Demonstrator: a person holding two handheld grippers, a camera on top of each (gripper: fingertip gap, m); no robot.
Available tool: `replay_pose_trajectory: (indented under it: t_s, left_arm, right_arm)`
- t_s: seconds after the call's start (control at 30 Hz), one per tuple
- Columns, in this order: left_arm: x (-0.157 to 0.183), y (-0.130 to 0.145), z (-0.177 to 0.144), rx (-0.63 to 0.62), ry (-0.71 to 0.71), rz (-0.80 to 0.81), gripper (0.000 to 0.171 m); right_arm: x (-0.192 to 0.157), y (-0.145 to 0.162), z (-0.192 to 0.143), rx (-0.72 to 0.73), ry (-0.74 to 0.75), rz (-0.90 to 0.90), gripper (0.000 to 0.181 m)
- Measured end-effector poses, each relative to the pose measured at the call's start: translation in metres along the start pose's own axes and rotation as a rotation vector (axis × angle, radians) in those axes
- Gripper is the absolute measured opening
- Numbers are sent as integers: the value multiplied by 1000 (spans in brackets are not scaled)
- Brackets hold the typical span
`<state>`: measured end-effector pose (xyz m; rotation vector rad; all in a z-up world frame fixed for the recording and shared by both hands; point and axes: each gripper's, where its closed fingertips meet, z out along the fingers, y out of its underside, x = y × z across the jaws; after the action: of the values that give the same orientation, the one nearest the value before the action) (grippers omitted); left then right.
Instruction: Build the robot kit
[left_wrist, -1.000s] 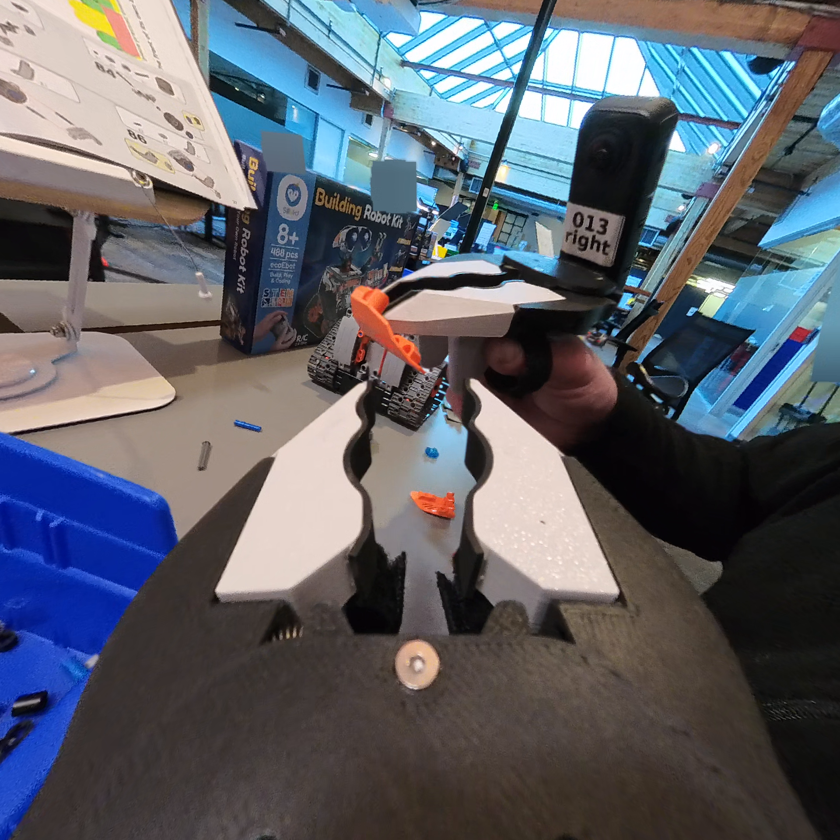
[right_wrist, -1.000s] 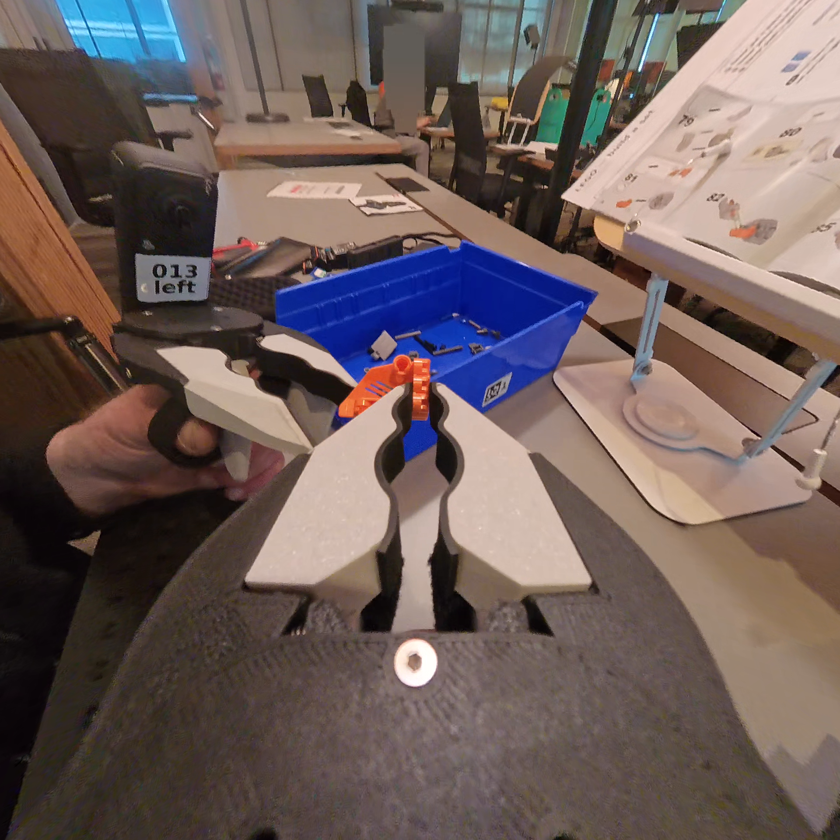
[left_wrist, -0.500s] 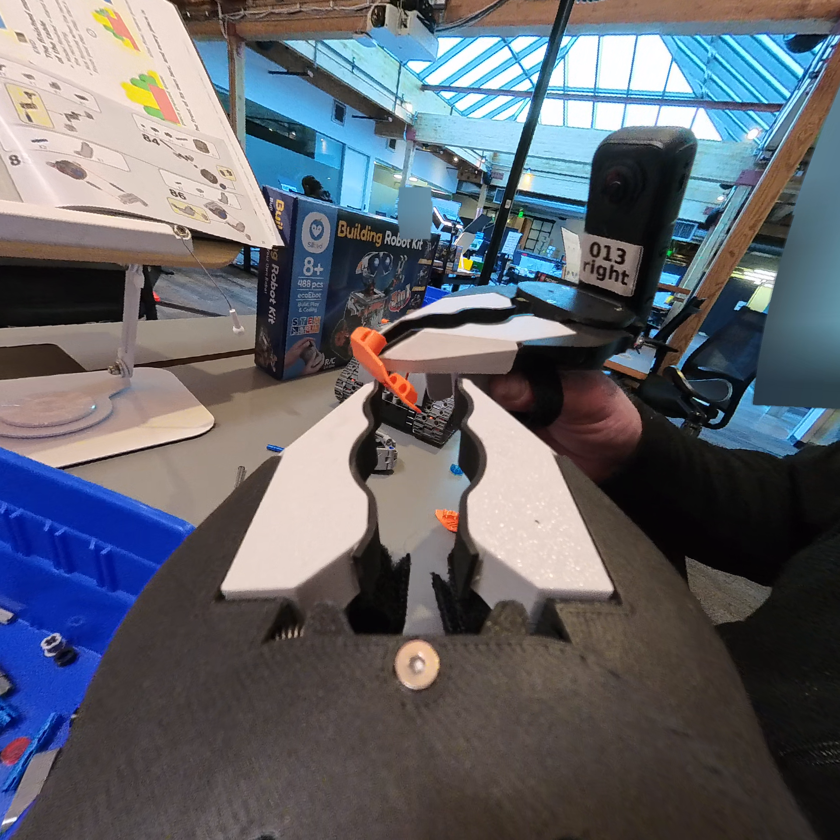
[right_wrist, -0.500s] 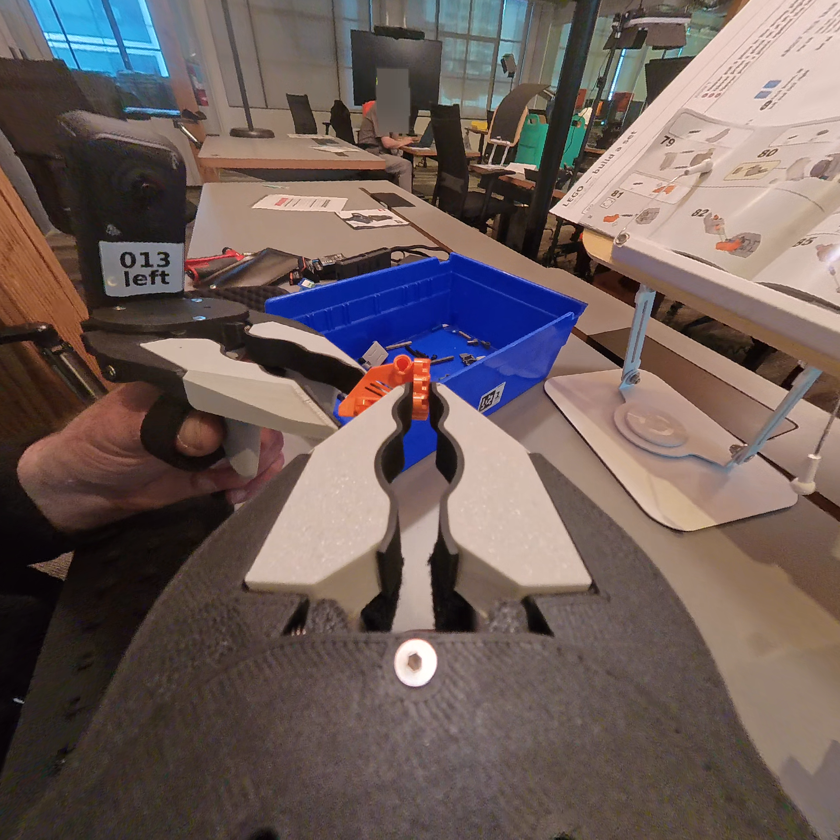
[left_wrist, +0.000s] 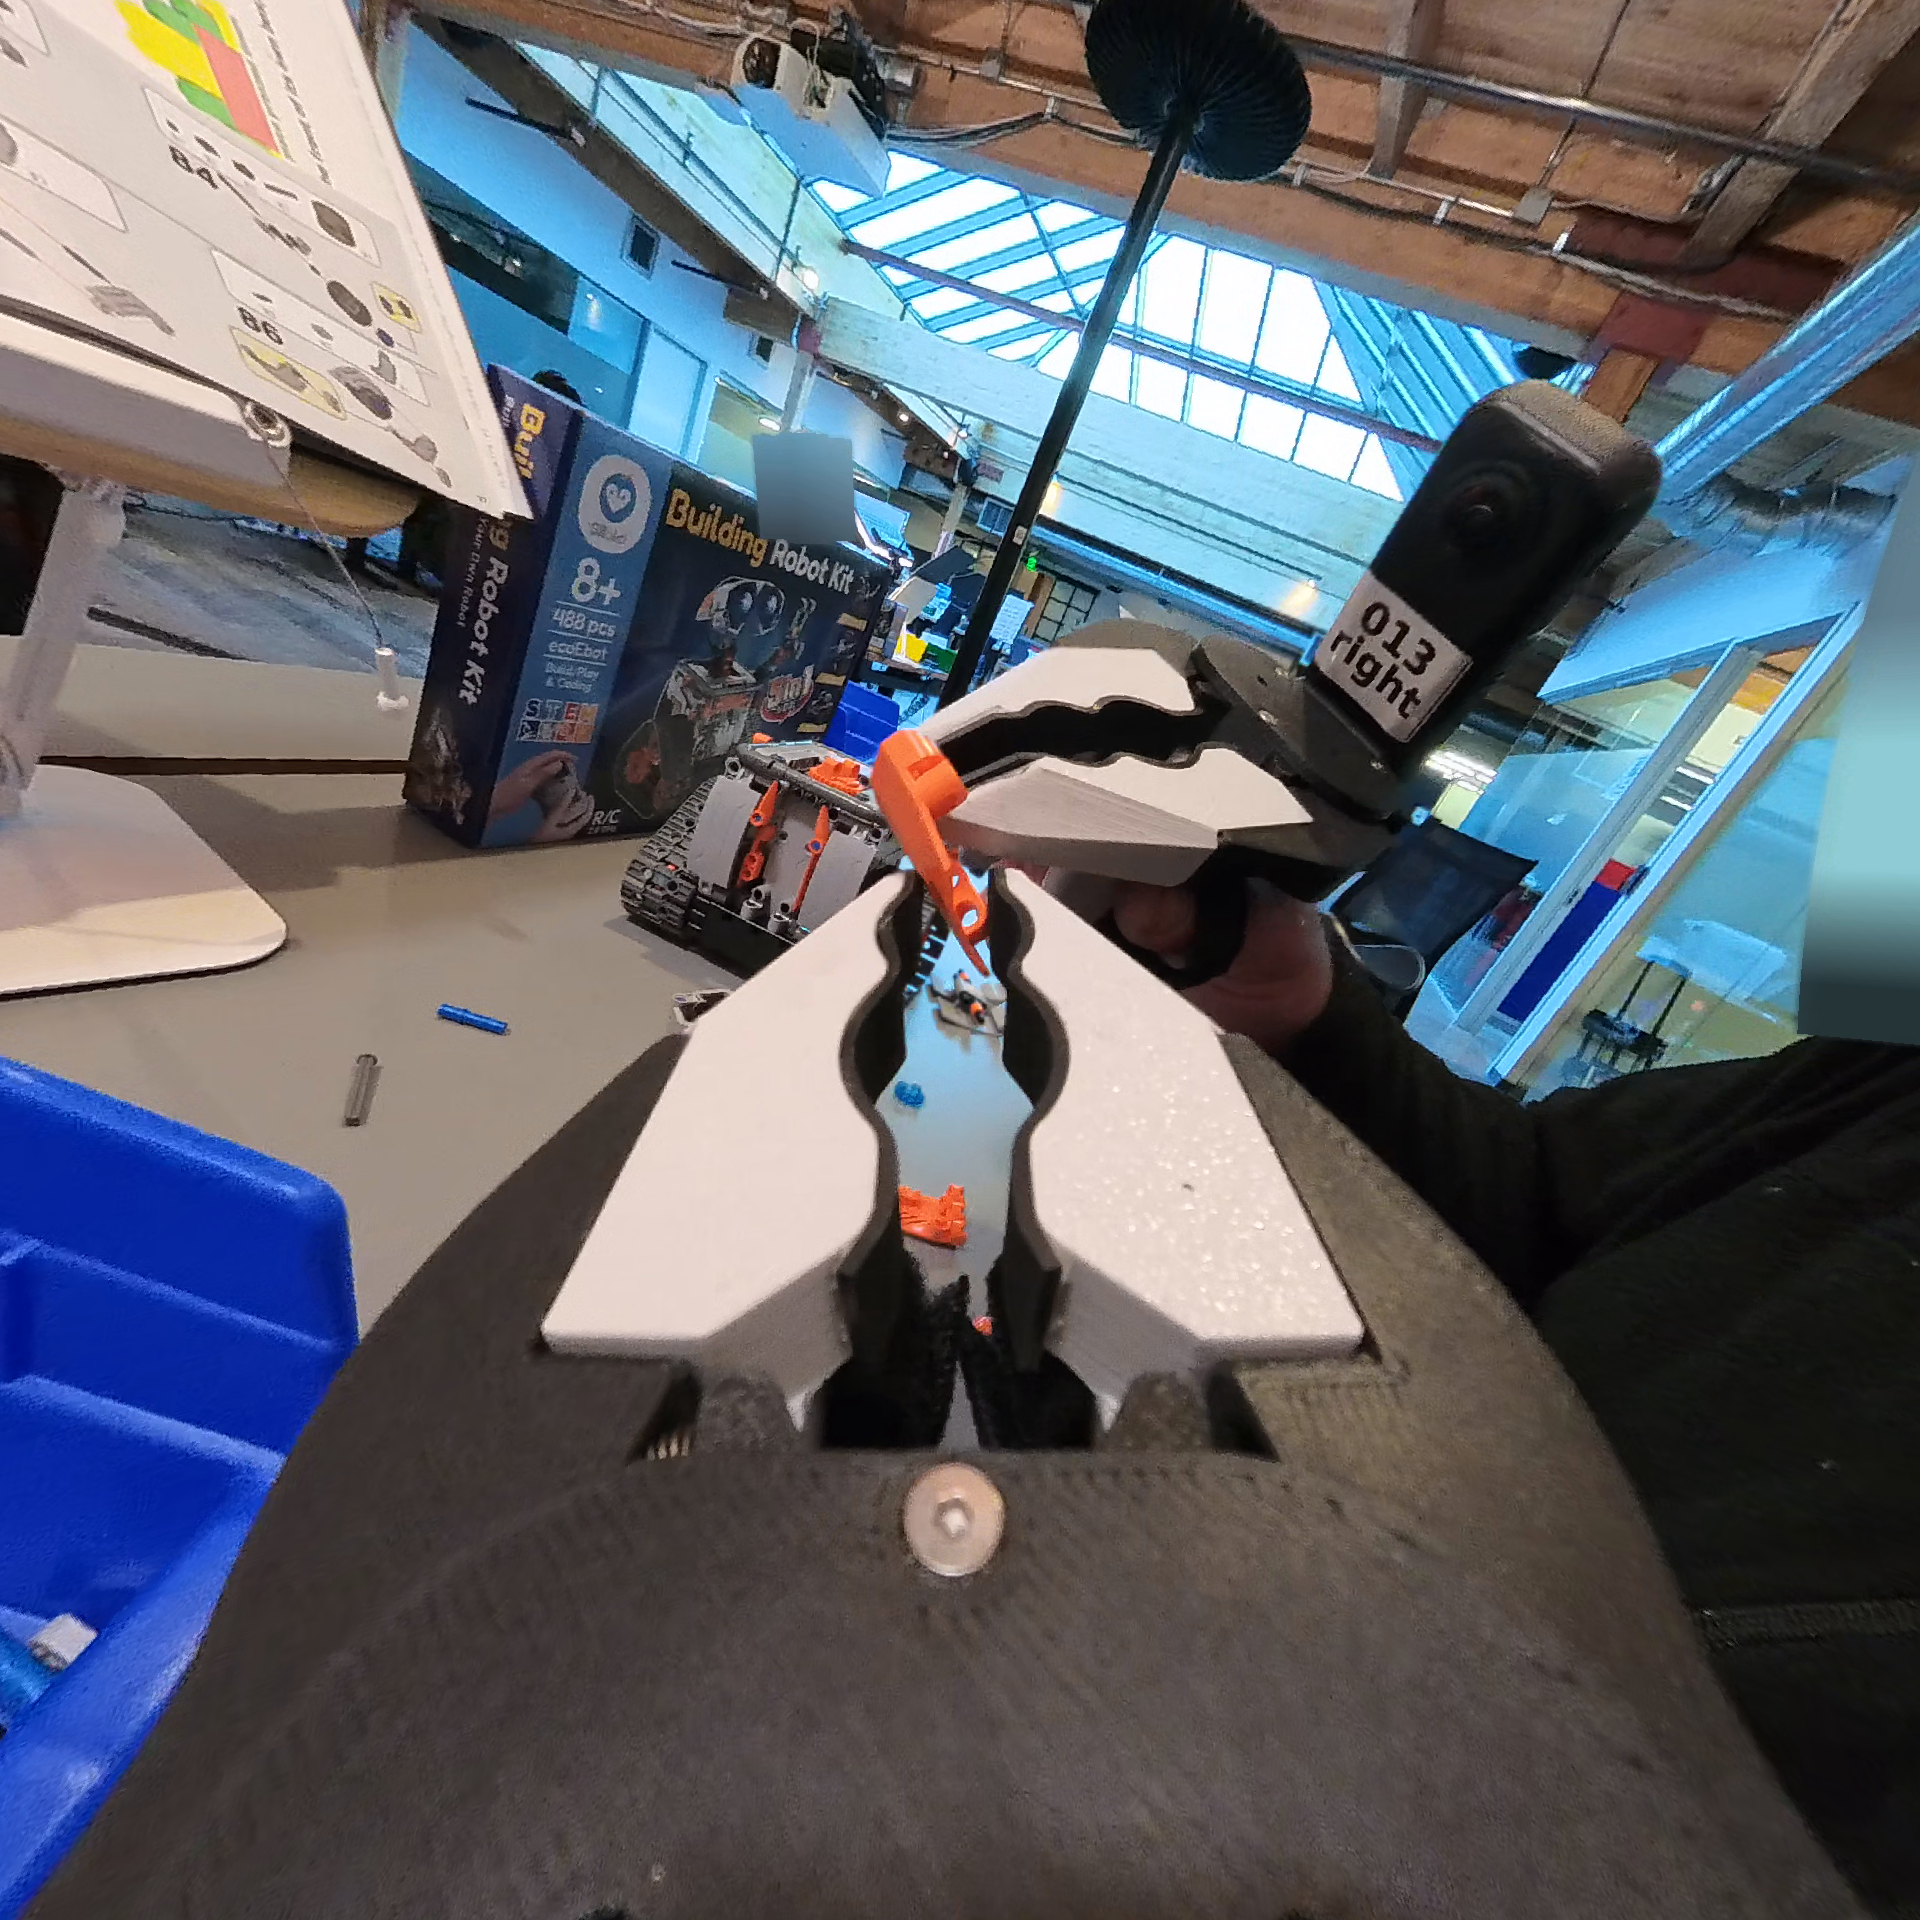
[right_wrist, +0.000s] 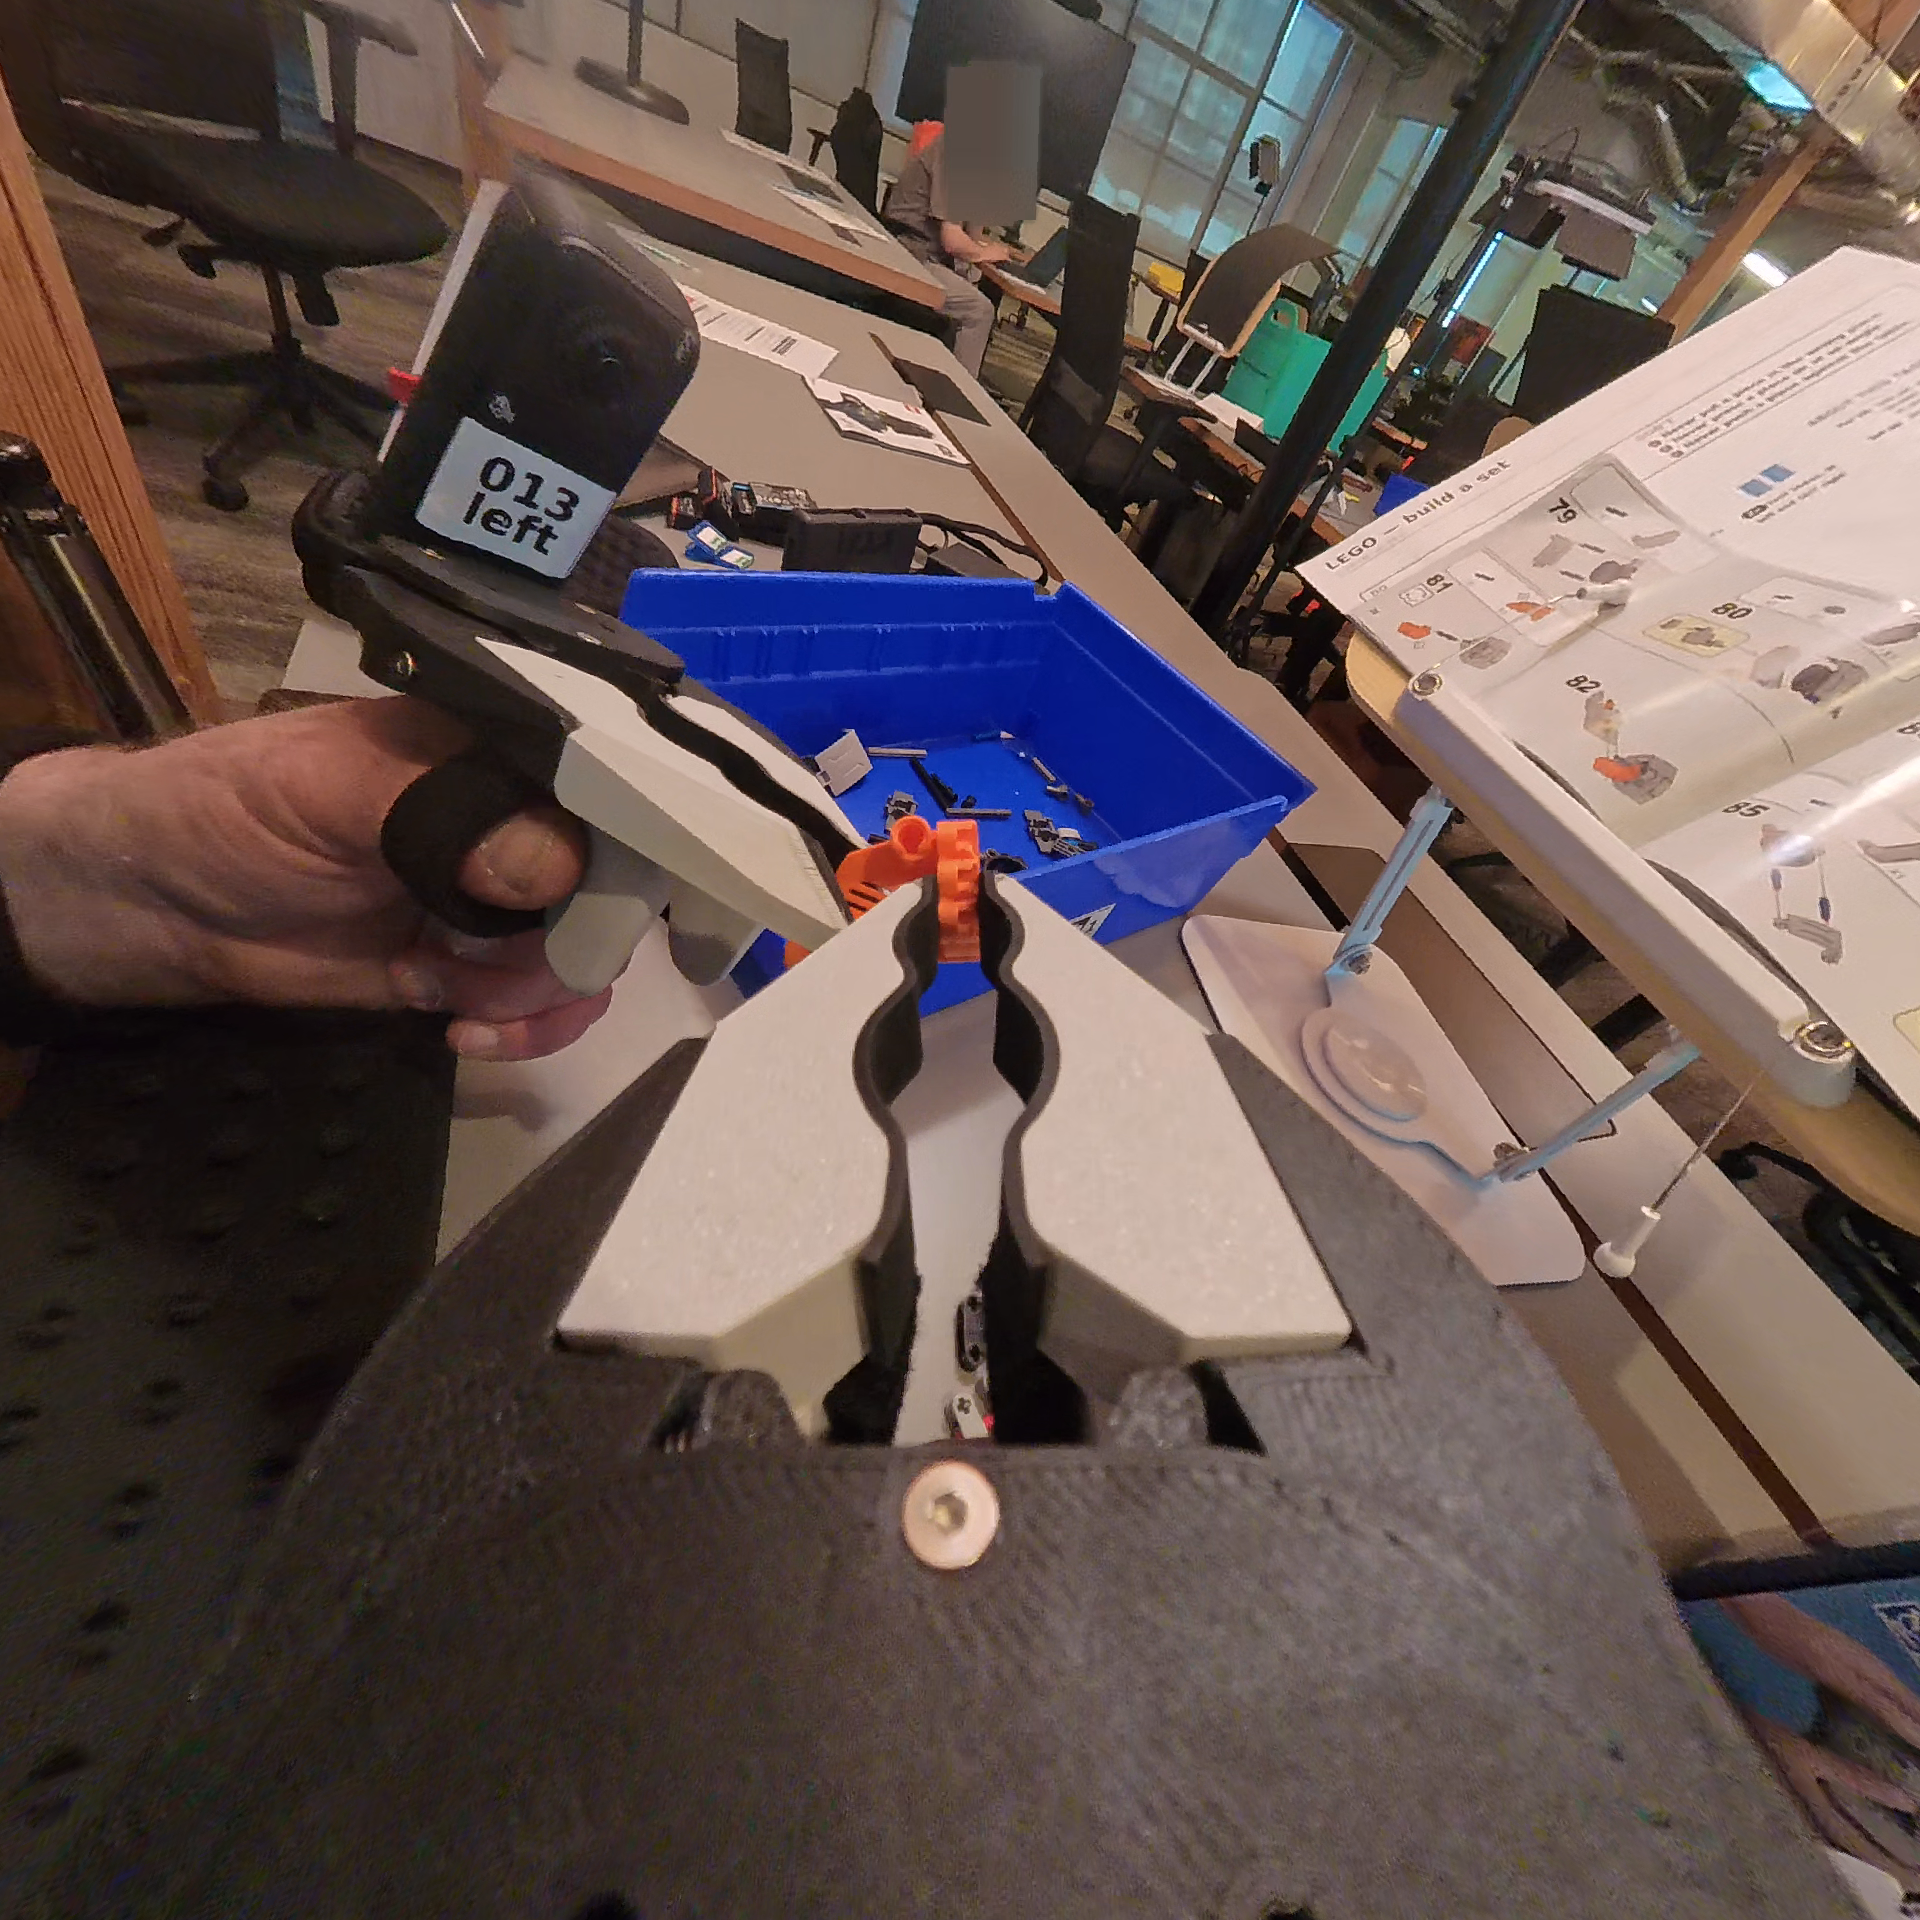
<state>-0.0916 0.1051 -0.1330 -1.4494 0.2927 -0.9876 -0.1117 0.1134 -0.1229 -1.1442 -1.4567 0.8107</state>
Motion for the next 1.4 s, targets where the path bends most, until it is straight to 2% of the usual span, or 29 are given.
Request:
replay_pose_trajectory:
  t_s: [0.27,0.47,0.8,1.0,1.07,1.13,1.27,1.4]
  left_arm:
    - [5,-1,0,14,59,-56,9]
    - [8,-1,1,7,53,-12,7]
    - [-1,-13,-6,81,28,-54,5]
    - [8,-12,0,80,67,-48,5]
    - [10,-10,1,75,81,-51,5]
    - [12,-10,2,76,96,-59,5]
    - [20,-2,6,40,175,-117,6]
    - [15,-4,3,19,131,-52,20]
  right_arm:
    - [-1,-3,-2,-3,-21,-23,4]
    - [0,-7,-5,12,-43,-26,5]
    - [6,-12,-12,87,-107,172,22]
    - [-3,-14,-6,115,-168,268,21]
    - [-2,-15,-6,139,-167,293,12]
    - [-1,-15,-8,136,-182,312,12]
    - [-4,-12,-10,81,-191,236,10]
    - [-5,-14,-15,20,-205,147,9]
